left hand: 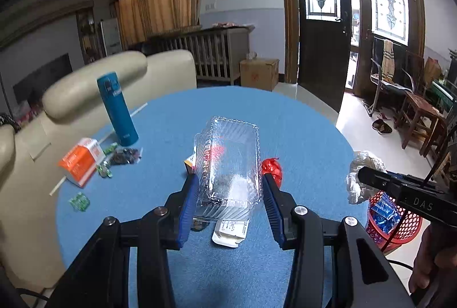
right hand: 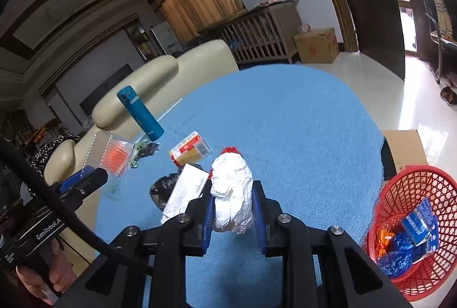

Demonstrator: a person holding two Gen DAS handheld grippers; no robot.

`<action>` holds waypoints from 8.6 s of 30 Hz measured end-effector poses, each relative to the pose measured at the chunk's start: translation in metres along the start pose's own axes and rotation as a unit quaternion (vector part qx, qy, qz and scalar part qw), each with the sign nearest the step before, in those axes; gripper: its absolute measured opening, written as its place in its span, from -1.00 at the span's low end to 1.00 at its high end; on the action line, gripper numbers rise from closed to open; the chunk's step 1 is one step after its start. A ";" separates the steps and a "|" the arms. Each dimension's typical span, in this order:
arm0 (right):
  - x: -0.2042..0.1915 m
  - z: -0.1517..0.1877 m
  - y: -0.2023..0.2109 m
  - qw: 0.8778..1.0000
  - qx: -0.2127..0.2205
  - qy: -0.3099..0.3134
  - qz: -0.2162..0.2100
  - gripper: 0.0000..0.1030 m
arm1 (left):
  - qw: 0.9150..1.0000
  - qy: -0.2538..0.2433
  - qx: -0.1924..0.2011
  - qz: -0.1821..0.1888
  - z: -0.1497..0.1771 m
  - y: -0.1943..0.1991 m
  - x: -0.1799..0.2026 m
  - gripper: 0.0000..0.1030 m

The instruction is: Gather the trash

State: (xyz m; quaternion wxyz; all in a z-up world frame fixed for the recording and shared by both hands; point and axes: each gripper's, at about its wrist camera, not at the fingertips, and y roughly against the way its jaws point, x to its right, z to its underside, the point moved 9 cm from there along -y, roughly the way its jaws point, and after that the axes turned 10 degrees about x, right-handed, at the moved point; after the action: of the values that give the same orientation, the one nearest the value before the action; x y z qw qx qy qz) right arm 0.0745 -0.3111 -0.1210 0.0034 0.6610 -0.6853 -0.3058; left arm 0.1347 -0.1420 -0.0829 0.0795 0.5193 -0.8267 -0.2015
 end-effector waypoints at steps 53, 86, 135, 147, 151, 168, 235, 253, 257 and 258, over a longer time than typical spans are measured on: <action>0.045 -0.026 0.113 0.994 0.098 -0.043 0.005 -0.49 | 0.994 -0.107 0.007 -0.014 -0.018 0.033 0.073 -0.08; 0.104 -0.028 0.154 0.985 0.137 -0.101 0.041 -0.49 | 0.990 -0.137 -0.006 0.020 -0.013 0.032 0.115 -0.08; 0.221 -0.006 0.202 0.957 0.151 -0.215 0.119 -0.46 | 0.950 -0.147 -0.085 0.260 0.000 0.000 0.272 -0.06; 0.263 0.028 0.191 0.945 0.110 -0.265 0.155 -0.34 | 0.931 -0.153 -0.116 0.312 0.015 -0.022 0.340 0.24; 0.269 0.034 0.187 0.942 0.097 -0.287 0.146 0.40 | 0.933 -0.152 -0.117 0.304 0.018 -0.022 0.327 0.24; 0.208 0.003 0.175 0.963 0.108 -0.213 0.128 0.39 | 0.993 -0.073 -0.068 0.066 0.049 0.011 0.044 0.41; 0.003 0.042 -0.147 0.985 -0.136 -0.108 -0.003 -0.27 | 0.985 0.040 -0.153 0.062 0.096 -0.141 -0.070 -0.52; -0.001 0.069 -0.104 0.985 -0.156 -0.068 0.004 -0.27 | 0.983 0.087 -0.161 0.011 0.122 -0.080 -0.112 -0.60; -0.012 0.072 -0.099 0.986 -0.159 -0.051 -0.001 -0.27 | 0.984 0.087 -0.158 0.009 0.126 -0.060 -0.108 -0.61; -0.014 0.073 -0.097 0.986 -0.161 -0.047 0.000 -0.27 | 0.984 0.087 -0.157 0.007 0.126 -0.056 -0.108 -0.61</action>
State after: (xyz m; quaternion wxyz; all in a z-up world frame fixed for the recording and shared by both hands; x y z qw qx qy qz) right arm 0.1344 -0.2620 -0.2162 0.0773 0.6364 -0.6267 -0.4429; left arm 0.1860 -0.0358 -0.2124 0.2334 0.5104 -0.7781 -0.2821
